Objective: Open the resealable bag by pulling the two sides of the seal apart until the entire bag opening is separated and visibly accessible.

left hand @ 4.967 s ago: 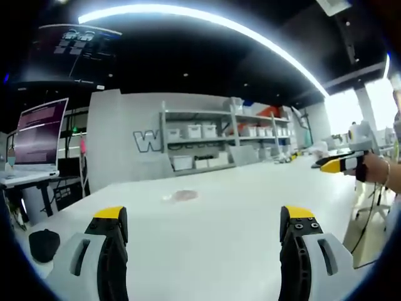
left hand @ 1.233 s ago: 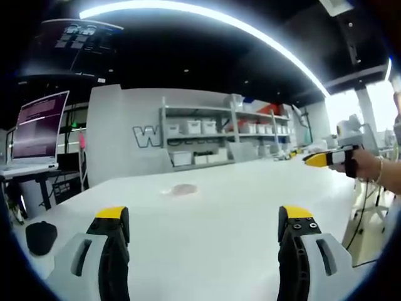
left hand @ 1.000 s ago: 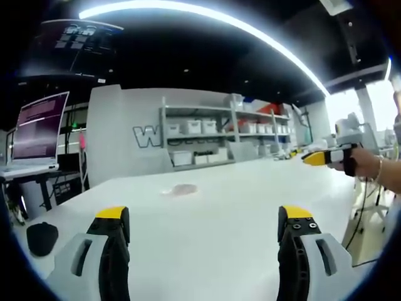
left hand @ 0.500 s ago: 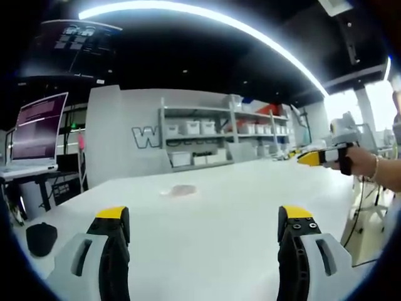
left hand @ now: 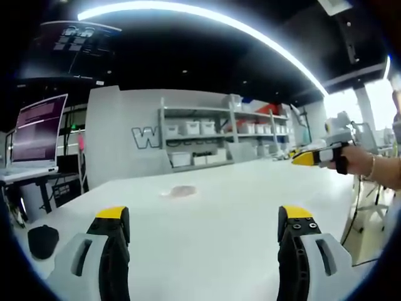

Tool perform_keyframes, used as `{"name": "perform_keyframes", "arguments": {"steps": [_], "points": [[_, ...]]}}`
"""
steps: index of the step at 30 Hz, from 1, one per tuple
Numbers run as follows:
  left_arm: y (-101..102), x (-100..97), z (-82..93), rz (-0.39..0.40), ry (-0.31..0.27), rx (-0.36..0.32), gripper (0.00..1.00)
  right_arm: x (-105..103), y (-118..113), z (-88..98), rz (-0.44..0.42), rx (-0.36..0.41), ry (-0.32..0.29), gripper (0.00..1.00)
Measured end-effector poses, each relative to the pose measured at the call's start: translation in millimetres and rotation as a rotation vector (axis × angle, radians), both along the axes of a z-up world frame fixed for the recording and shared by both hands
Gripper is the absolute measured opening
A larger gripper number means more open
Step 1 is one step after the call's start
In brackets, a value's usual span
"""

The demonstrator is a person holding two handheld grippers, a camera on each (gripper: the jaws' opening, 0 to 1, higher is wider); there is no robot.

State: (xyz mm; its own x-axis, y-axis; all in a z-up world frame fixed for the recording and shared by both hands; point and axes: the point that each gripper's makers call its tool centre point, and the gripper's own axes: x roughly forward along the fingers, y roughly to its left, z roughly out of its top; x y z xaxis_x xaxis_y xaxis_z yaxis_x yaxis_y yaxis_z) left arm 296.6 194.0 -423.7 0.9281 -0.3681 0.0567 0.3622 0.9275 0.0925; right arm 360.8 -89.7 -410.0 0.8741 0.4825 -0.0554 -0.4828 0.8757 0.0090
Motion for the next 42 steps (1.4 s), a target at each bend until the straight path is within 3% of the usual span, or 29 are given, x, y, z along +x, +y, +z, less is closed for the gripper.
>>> {"name": "perform_keyframes", "arguments": {"steps": [42], "points": [[2.5, 4.4, -4.7, 0.004, 0.02, -0.006, 0.96, 28.0, 13.4, 3.7, 0.012, -0.005, 0.013, 0.79]]}}
